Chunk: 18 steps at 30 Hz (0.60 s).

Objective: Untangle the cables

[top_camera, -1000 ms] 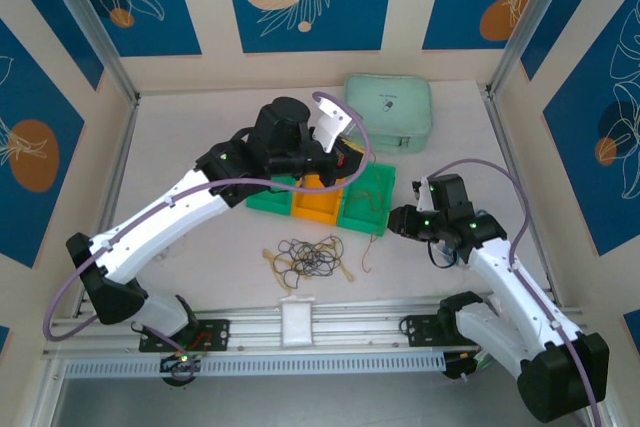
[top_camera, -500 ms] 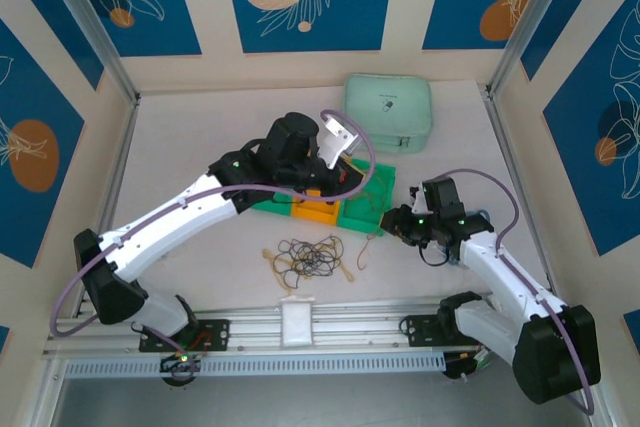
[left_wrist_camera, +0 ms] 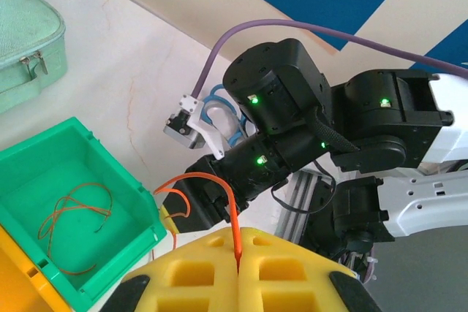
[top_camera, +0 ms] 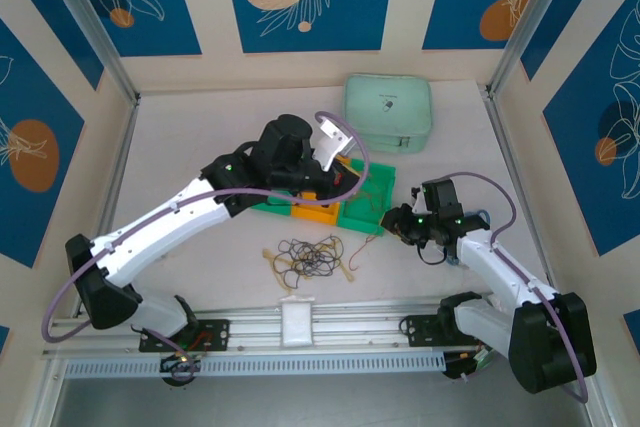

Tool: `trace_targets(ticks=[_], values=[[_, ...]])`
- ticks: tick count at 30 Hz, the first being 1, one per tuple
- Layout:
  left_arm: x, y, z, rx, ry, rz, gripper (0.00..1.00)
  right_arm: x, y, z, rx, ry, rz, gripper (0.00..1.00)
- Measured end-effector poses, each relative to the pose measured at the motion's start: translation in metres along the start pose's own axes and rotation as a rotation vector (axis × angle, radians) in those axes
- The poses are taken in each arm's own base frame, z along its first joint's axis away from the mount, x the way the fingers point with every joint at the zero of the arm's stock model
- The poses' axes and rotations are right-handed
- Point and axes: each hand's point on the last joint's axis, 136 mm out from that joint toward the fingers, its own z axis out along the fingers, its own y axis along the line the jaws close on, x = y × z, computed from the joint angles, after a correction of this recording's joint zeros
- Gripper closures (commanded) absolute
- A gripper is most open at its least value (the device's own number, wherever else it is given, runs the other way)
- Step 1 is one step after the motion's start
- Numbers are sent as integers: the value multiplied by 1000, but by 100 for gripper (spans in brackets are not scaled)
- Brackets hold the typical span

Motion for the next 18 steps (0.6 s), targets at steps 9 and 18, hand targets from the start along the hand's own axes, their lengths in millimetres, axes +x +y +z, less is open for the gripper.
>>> trace_targets(ticks=[9,18], values=[[11,13,-3,-46,9,-18,100,1,-4,1,-6,-11,17,71],[11,13,-8,-52,-1,-31,100,1,-7,7,-9,-3,29,75]])
